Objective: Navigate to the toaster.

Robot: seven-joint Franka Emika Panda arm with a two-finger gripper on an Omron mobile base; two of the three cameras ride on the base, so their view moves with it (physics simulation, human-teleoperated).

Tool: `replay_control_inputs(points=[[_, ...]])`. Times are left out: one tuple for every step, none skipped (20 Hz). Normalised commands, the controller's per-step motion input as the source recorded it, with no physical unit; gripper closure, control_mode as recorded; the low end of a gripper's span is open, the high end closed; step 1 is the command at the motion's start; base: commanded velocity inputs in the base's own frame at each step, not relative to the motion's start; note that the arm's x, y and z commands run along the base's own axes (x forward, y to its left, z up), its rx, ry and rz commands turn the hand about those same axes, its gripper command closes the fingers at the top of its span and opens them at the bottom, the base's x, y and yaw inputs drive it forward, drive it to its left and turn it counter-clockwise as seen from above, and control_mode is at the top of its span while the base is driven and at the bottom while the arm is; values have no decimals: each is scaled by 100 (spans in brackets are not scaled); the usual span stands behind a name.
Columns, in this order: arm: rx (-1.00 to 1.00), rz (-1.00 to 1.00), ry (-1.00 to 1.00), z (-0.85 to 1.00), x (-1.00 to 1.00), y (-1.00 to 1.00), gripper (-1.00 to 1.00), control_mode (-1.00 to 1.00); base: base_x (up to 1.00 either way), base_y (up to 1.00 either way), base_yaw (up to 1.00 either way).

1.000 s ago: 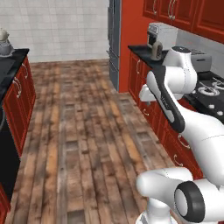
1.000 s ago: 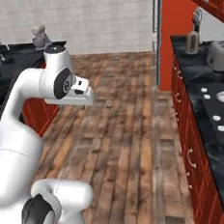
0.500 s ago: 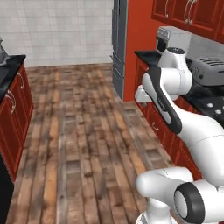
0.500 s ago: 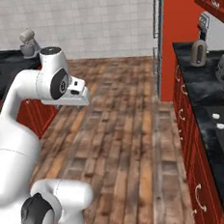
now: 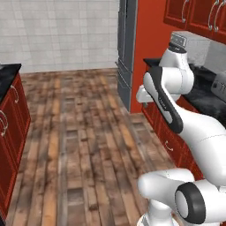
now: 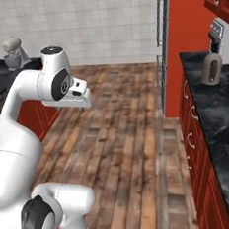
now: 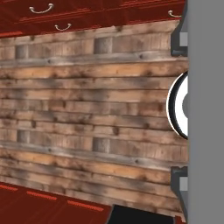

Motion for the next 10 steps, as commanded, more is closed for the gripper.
replay_control_inputs(points=[[0,0,0,0,0,0,-100,100,100,0,0],[0,0,0,0,0,0,-100,100,100,0,0],[0,0,0,0,0,0,-100,100,100,0,0],[0,0,0,0,0,0,-100,100,100,0,-1],[0,0,0,0,0,0,-100,100,100,0,-3],[0,0,0,0,0,0,-100,100,100,0,-4],[0,0,0,0,0,0,-100,100,100,0,-6],[0,0,0,0,0,0,-100,100,100,0,-8],[0,0,0,0,0,0,-100,100,100,0,-11],[0,0,0,0,0,0,-100,100,100,0,-15]])
